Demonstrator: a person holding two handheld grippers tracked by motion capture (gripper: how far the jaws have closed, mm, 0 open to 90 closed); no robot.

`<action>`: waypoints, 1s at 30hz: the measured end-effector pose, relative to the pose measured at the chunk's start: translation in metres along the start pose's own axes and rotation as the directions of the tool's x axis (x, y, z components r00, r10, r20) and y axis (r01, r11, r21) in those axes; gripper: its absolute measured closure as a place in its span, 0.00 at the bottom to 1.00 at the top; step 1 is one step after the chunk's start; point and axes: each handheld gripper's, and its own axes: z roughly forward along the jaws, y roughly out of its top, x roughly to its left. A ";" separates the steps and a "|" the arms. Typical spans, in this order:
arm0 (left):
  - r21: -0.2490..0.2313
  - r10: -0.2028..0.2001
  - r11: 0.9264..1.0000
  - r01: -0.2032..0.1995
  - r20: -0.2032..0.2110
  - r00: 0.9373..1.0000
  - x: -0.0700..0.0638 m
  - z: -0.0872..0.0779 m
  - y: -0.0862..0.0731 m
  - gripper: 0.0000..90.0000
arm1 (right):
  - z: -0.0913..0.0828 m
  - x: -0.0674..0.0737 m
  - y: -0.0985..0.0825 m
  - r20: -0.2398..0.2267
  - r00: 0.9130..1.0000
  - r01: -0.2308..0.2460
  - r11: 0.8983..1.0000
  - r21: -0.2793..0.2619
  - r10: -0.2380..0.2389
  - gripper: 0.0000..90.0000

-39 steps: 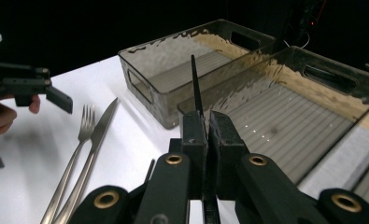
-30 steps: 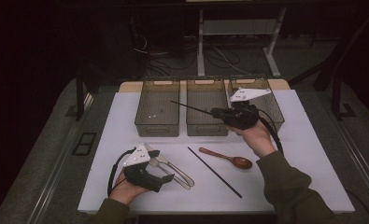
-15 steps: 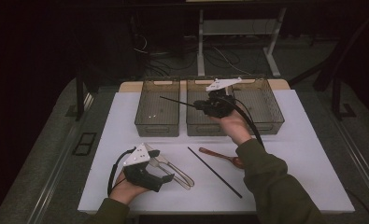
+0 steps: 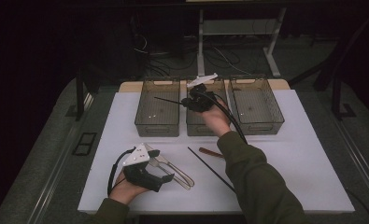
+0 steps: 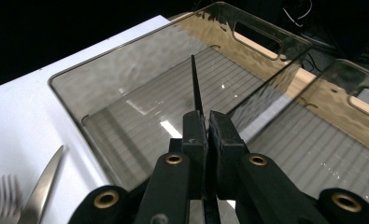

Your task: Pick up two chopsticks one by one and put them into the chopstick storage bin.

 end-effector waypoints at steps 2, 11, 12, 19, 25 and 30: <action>-0.002 0.000 1.000 0.000 0.001 1.000 0.000 0.000 0.000 0.00 | 0.009 0.001 0.002 0.004 1.000 0.003 1.000 0.010 -0.003 0.94; -0.006 0.003 1.000 -0.003 0.004 1.000 0.000 0.000 0.001 0.00 | 0.045 0.010 0.011 0.008 1.000 -0.010 0.998 0.060 0.010 0.94; -0.006 0.001 1.000 -0.001 0.005 1.000 0.000 0.000 0.001 0.00 | 0.048 0.011 0.012 0.011 1.000 -0.010 0.998 0.069 0.009 0.94; -0.004 -0.001 1.000 0.001 0.011 1.000 -0.001 0.001 0.001 0.00 | 0.067 0.016 0.015 0.032 0.999 -0.018 0.995 0.096 0.015 0.94; -0.005 -0.002 1.000 0.002 0.012 1.000 -0.002 0.002 0.001 0.00 | 0.077 0.022 0.016 0.027 1.000 -0.016 0.991 0.133 0.013 0.93; -0.002 0.001 1.000 0.000 0.016 1.000 -0.002 0.003 0.002 0.00 | 0.077 0.023 0.017 -0.007 0.999 -0.037 0.991 0.131 0.038 0.82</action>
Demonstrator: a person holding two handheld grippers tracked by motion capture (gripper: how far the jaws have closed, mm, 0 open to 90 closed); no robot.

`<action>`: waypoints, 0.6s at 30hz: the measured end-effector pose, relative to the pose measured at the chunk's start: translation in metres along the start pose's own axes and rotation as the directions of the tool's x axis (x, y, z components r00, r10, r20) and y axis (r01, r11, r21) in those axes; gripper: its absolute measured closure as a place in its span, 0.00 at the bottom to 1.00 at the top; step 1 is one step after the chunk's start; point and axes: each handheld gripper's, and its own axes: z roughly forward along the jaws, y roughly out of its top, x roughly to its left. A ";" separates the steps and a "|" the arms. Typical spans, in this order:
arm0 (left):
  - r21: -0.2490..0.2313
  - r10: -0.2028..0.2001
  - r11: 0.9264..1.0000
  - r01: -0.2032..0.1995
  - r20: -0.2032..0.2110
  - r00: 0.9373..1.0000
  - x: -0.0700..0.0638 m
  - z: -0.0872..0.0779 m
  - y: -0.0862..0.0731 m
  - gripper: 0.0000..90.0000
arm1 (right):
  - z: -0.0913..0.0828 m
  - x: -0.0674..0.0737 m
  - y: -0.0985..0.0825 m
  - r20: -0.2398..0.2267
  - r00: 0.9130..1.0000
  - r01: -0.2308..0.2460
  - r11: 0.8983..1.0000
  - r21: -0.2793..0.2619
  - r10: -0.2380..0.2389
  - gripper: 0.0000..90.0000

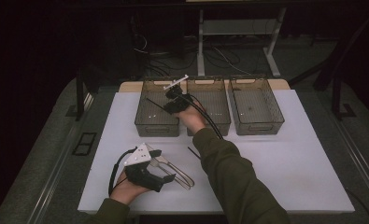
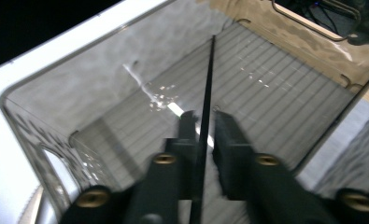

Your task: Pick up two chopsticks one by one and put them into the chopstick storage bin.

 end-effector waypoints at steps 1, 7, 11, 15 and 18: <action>0.000 0.000 1.000 0.000 0.000 1.000 0.000 0.000 0.000 0.00 | -0.001 0.000 0.000 0.002 1.000 0.005 1.000 -0.002 -0.005 0.80; 0.001 0.001 1.000 -0.001 -0.001 1.000 0.001 -0.001 0.000 0.00 | -0.013 -0.003 0.001 -0.027 1.000 -0.004 0.999 -0.033 0.003 0.64; 0.002 0.005 1.000 -0.005 -0.005 1.000 0.001 -0.001 0.000 0.00 | -0.023 -0.006 0.000 -0.048 0.999 -0.011 0.998 -0.058 0.008 0.55; 0.007 0.004 1.000 -0.004 -0.004 1.000 0.001 0.000 -0.001 0.00 | -0.038 -0.007 -0.007 -0.068 0.997 0.016 0.996 -0.085 -0.022 0.49; 0.012 0.010 1.000 -0.009 -0.005 1.000 0.000 0.000 -0.001 0.00 | -0.054 -0.010 -0.017 -0.088 0.996 0.013 0.994 -0.106 -0.023 0.44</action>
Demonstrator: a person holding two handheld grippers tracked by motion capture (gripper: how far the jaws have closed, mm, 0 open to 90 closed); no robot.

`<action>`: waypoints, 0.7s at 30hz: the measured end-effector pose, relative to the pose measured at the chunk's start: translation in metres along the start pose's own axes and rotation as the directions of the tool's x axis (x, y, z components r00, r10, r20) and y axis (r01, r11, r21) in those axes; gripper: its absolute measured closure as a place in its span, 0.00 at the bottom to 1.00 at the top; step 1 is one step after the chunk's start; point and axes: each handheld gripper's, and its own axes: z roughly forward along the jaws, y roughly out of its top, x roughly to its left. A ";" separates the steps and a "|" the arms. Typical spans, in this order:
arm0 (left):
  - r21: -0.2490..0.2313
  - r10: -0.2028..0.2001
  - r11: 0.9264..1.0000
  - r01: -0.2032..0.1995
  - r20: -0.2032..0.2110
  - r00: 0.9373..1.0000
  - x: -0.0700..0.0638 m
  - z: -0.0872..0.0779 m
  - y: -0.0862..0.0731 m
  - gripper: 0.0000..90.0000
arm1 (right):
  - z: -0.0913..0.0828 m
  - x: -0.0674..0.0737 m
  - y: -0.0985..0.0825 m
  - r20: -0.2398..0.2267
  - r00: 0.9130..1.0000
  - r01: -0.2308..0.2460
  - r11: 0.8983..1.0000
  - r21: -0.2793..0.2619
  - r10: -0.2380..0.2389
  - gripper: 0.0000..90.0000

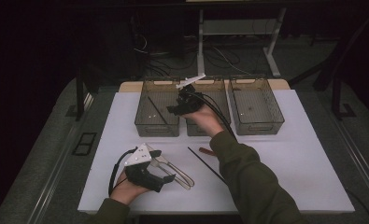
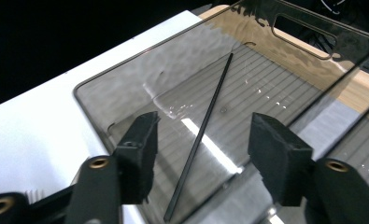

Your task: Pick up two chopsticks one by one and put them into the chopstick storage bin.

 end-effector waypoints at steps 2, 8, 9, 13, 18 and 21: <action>0.000 -0.002 1.000 0.002 -0.003 1.000 0.000 0.000 0.000 0.00 | -0.009 -0.001 -0.005 -0.010 1.000 -0.006 1.000 -0.009 0.006 0.44; 0.000 -0.001 1.000 0.001 -0.010 1.000 0.000 0.000 0.000 0.00 | -0.028 -0.004 -0.019 -0.045 0.999 -0.009 1.000 -0.012 0.008 0.45; -0.001 0.000 1.000 0.000 -0.011 1.000 0.000 0.000 0.000 0.00 | -0.031 -0.004 -0.022 -0.042 0.999 -0.001 1.000 -0.008 0.001 0.45; -0.003 -0.006 1.000 0.006 -0.013 1.000 0.000 -0.001 0.000 0.00 | -0.047 -0.006 -0.033 -0.043 0.999 0.000 1.000 -0.017 -0.001 0.45; -0.005 -0.013 1.000 0.013 -0.012 1.000 -0.001 -0.001 -0.001 0.00 | -0.065 -0.005 -0.048 -0.056 0.998 0.011 0.999 -0.033 -0.013 0.45; -0.009 -0.015 1.000 0.015 -0.010 1.000 -0.001 -0.001 -0.001 0.00 | -0.076 -0.003 -0.057 -0.068 0.998 0.006 1.000 -0.030 -0.008 0.45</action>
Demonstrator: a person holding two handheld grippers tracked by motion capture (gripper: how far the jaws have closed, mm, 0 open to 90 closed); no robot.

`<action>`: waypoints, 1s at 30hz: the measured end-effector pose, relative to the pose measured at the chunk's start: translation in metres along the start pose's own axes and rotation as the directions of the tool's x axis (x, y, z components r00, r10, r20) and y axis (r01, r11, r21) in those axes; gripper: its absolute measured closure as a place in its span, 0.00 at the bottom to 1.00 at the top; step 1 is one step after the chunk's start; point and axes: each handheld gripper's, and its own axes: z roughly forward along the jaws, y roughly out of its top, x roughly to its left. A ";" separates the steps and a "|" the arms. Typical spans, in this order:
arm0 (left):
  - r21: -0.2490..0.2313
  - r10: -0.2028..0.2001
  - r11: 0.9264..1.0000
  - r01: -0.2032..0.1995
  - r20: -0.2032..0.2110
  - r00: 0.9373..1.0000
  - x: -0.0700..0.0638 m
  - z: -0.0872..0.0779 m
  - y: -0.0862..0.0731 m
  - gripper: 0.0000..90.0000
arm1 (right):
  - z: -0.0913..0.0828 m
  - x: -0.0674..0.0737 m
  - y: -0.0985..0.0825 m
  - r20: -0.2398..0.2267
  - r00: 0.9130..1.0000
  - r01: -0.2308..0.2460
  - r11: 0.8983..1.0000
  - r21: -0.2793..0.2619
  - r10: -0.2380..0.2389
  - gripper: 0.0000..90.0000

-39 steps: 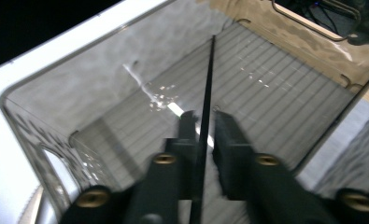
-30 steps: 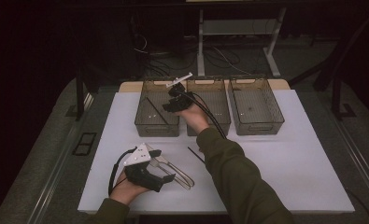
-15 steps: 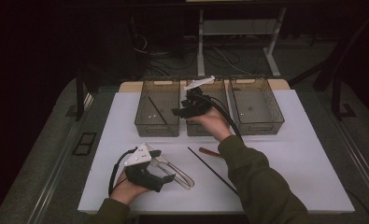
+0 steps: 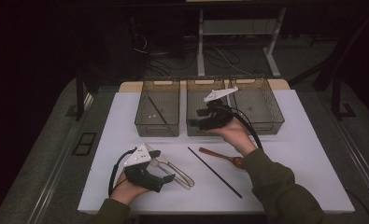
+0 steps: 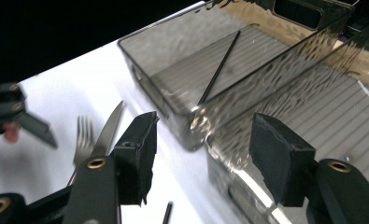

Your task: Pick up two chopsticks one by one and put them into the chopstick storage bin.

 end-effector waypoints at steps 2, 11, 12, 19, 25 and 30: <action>0.003 0.001 1.000 -0.001 0.001 1.000 0.000 0.000 0.000 0.00 | -0.006 0.001 -0.006 -0.009 1.000 0.019 1.000 0.004 -0.019 0.45; 0.007 0.002 1.000 -0.002 0.004 1.000 -0.002 0.002 0.000 0.00 | -0.032 0.006 -0.037 -0.019 0.999 0.033 0.999 0.024 -0.032 0.50; 0.008 0.002 1.000 -0.002 0.004 1.000 -0.001 0.002 0.000 0.00 | -0.034 0.006 -0.040 -0.016 0.999 0.033 0.999 0.026 -0.032 0.51; 0.006 -0.001 1.000 0.001 0.002 1.000 -0.001 0.002 0.000 0.00 | -0.050 0.014 -0.067 -0.007 0.999 0.035 0.999 0.039 -0.035 0.62; 0.008 0.000 1.000 0.000 0.001 1.000 -0.002 0.001 0.000 0.00 | -0.059 0.023 -0.090 -0.006 0.998 0.056 0.995 0.086 -0.056 0.69; 0.009 -0.001 1.000 0.001 -0.004 1.000 -0.002 0.000 0.000 0.00 | -0.068 0.029 -0.108 0.007 0.999 0.046 0.994 0.103 -0.047 0.74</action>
